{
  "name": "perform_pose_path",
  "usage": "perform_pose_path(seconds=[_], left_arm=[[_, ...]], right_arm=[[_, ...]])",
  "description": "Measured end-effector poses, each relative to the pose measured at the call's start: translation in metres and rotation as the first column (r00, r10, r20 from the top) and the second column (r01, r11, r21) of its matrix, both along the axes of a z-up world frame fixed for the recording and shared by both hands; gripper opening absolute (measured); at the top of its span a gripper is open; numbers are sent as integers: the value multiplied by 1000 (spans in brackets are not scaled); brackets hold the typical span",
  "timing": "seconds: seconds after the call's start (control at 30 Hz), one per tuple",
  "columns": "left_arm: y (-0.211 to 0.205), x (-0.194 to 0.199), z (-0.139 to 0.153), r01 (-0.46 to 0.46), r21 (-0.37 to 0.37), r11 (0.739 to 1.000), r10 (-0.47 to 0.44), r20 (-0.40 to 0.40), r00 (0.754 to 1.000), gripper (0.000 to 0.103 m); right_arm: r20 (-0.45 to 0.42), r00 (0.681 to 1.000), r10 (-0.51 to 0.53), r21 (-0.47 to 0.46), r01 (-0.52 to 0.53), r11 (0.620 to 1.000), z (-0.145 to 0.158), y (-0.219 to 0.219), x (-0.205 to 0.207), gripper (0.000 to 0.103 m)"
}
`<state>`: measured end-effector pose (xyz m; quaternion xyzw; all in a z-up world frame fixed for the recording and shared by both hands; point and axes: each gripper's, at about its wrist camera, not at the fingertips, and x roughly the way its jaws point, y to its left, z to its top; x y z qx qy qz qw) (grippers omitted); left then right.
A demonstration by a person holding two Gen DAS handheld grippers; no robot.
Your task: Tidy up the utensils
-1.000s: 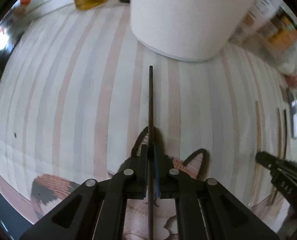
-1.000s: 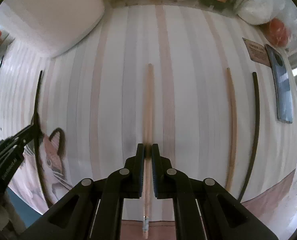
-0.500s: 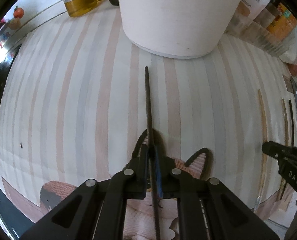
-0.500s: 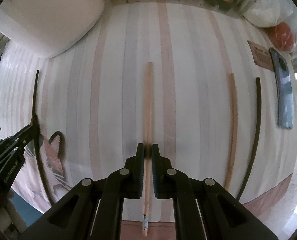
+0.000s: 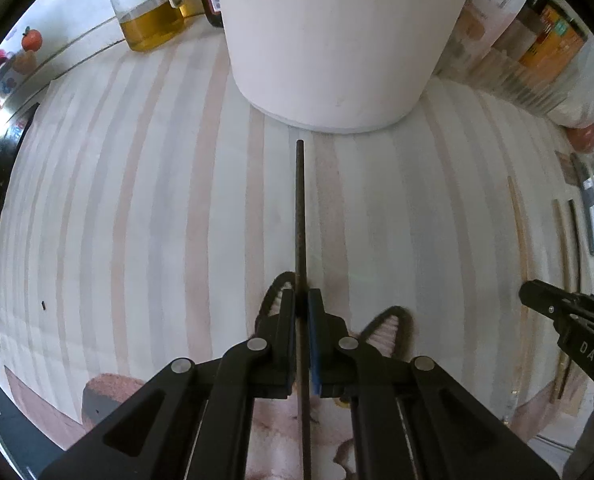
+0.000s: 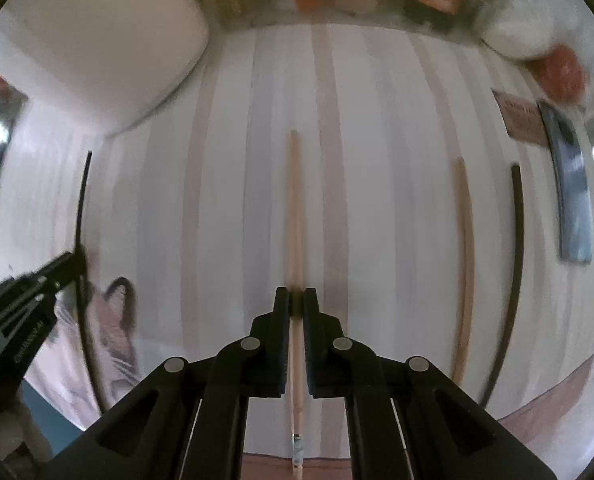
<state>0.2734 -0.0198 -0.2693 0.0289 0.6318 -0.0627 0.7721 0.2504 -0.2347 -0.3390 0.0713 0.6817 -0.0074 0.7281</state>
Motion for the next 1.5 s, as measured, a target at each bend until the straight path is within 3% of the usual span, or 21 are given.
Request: perform_pose_path(seconds=[0.2,0.4,0.43,0.57,0.8,0.87,0.93,1.13,1.2,1.27,1.37,1.5], left_arm=[[3,-16,35,1,-66,998,3,53,999,3],[10,-24,68,9,-89,996,2,119,993,3],[15,-26,69,7,-93,996,4,128,992,3],[14,-27,86,14,-84,996,0,164,986,3],[27,-6,62,-56,-23,998,59,151,987,3],[39,-3,54,-91,0,996,90,139,986,3],[52,-1,47,-127,20,992,124,128,984,3],[92,2,28,-216,60,975,210,96,973,3],[102,1,23,-233,61,970,228,87,970,3],[107,1,19,-245,61,968,240,83,967,3],[113,-1,17,-265,48,963,261,81,962,3],[111,-6,26,-267,23,963,264,99,959,3]], right_arm=[[112,993,-38,71,30,997,25,0,-14,6],[215,976,-44,109,21,994,54,6,-27,5],[230,972,-47,117,20,993,58,8,-27,0],[260,964,-56,137,20,990,67,-14,-34,0],[94,993,-76,236,52,970,34,-14,0,3],[77,995,-62,247,41,968,30,0,11,19],[66,997,-26,233,10,973,23,19,25,28],[-38,991,131,84,-128,988,-3,86,47,28],[-16,980,200,-12,-200,980,0,103,48,26],[-22,962,272,-99,-273,957,1,117,47,12],[-2,945,326,-104,-325,940,5,119,42,7],[51,956,288,-57,-285,957,11,101,33,7]])
